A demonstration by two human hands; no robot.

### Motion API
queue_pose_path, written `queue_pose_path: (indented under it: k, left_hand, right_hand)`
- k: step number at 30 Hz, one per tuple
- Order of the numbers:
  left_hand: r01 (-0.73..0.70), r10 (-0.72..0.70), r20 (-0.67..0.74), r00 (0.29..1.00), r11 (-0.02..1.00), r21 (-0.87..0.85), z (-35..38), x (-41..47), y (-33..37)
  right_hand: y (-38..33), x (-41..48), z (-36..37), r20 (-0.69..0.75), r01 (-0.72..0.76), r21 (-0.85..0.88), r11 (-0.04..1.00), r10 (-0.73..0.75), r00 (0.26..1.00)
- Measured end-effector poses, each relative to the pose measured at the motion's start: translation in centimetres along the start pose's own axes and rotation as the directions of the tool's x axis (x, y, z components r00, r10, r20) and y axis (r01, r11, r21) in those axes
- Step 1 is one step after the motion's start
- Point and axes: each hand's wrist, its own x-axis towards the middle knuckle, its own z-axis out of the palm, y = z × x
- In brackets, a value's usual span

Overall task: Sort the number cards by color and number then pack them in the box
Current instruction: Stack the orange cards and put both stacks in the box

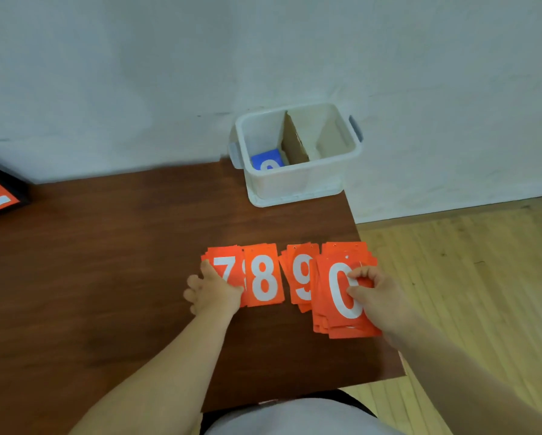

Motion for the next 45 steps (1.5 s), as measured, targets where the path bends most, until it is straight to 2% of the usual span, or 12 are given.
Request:
queue_pose_path:
  k: [5,9,14,20,24,26,30,35,38,41,45]
  left_hand:
    - [0.063,-0.064,-0.005,0.998,0.987,-0.146,0.6,-0.4,0.1]
    - [-0.005,0.002,-0.021,1.000,0.985,-0.172,0.8,-1.0,-0.6]
    - [-0.053,0.045,-0.033,0.998,0.952,-0.302,0.8,-0.8,-2.9]
    - [-0.060,0.006,-0.127,0.992,0.904,-0.423,-2.3,-0.7,-6.3]
    - [-0.084,0.068,-0.050,0.996,0.872,-0.483,-4.8,-1.8,-8.0]
    - [-0.133,0.144,-0.020,0.989,0.838,-0.530,-6.0,-2.5,-8.4]
    - [-0.243,0.319,0.031,0.947,0.779,-0.578,-8.3,-3.9,-8.5]
    - [-0.291,0.503,0.119,0.856,0.660,-0.693,-10.8,-5.1,-7.8]
    - [-0.257,0.565,0.140,0.813,0.564,-0.785,-11.4,-5.5,-7.4]
    - [-0.201,0.581,0.169,0.796,0.517,-0.832,-11.4,-5.6,-7.1]
    - [-0.144,0.611,0.269,0.745,0.541,-0.829,-10.8,-5.8,-6.3]
  right_hand:
    - [0.8,1.1,-1.1,0.047,-0.017,-0.020,1.000,0.018,0.999]
    - [0.8,1.5,-0.8,0.092,-0.039,0.003,0.999,0.038,0.995]
    - [0.2,1.5,0.0,0.116,-0.036,-0.030,0.999,0.039,0.992]
    - [-1.7,0.7,2.8,0.146,-0.033,-0.058,0.998,0.041,0.988]
    - [-4.1,-0.7,5.9,0.230,-0.061,0.055,0.997,0.047,0.972]
    - [-5.5,-1.5,7.5,0.277,-0.078,0.131,0.988,0.039,0.960]
    - [-8.0,-3.4,10.4,0.372,-0.187,0.330,0.925,0.055,0.927]
    - [-9.1,-4.7,13.3,0.409,-0.248,0.426,0.870,0.059,0.911]
    - [-8.7,-5.5,14.5,0.359,-0.203,0.413,0.888,0.046,0.932]
    - [-8.2,-6.1,15.2,0.317,-0.211,0.410,0.888,0.078,0.945]
    - [-7.6,-6.9,14.6,0.314,-0.215,0.414,0.884,0.083,0.946]
